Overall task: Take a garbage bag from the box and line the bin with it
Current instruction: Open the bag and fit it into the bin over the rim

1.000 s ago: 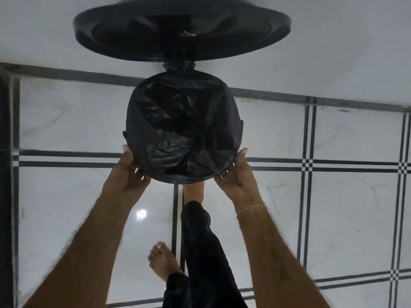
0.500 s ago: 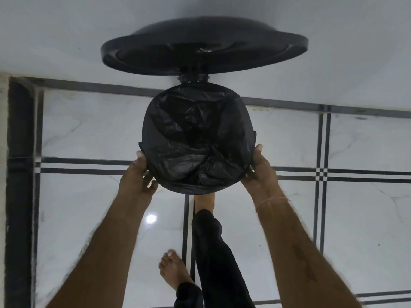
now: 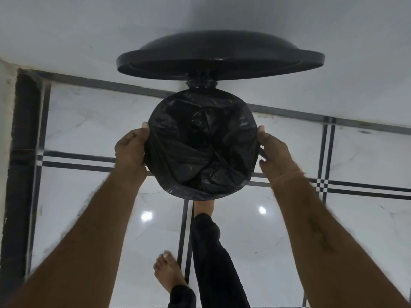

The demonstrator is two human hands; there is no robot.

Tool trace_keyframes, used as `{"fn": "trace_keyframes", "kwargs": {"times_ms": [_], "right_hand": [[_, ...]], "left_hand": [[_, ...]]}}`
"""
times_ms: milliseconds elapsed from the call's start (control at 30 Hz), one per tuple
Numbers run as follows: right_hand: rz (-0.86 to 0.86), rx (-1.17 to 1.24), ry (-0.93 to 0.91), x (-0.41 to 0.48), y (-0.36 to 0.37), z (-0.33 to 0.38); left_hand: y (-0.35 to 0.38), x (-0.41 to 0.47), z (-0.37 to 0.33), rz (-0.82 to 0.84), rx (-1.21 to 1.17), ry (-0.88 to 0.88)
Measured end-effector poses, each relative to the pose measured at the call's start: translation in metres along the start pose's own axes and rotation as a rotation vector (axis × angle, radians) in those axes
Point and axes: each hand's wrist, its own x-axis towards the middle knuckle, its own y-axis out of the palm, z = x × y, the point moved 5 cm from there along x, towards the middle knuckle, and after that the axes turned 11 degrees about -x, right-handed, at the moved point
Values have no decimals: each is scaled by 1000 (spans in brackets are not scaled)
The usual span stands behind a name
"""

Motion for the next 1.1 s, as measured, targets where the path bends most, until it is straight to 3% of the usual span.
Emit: {"fn": "trace_keyframes", "kwargs": {"times_ms": [133,267,400,467,600,800,1100], "right_hand": [[-6,-54,46,15,1,4],[-42,-98,-76,14,5,15],[134,-73,-276,13,22,44],[181,-101,-306,16,32,56],[130,-140,-236,25,36,66],[159,-207,-105,50,35,66],[265,-323,-87,68,44,76]], "left_hand": [[-4,14,3,-48,54,-143],[2,14,-1,-86,128,-64],[34,15,-33,127,184,113],[47,22,-47,174,233,116],[51,42,-48,144,204,-66],[54,59,-43,122,237,-175],[59,56,-48,215,228,-173]]}}
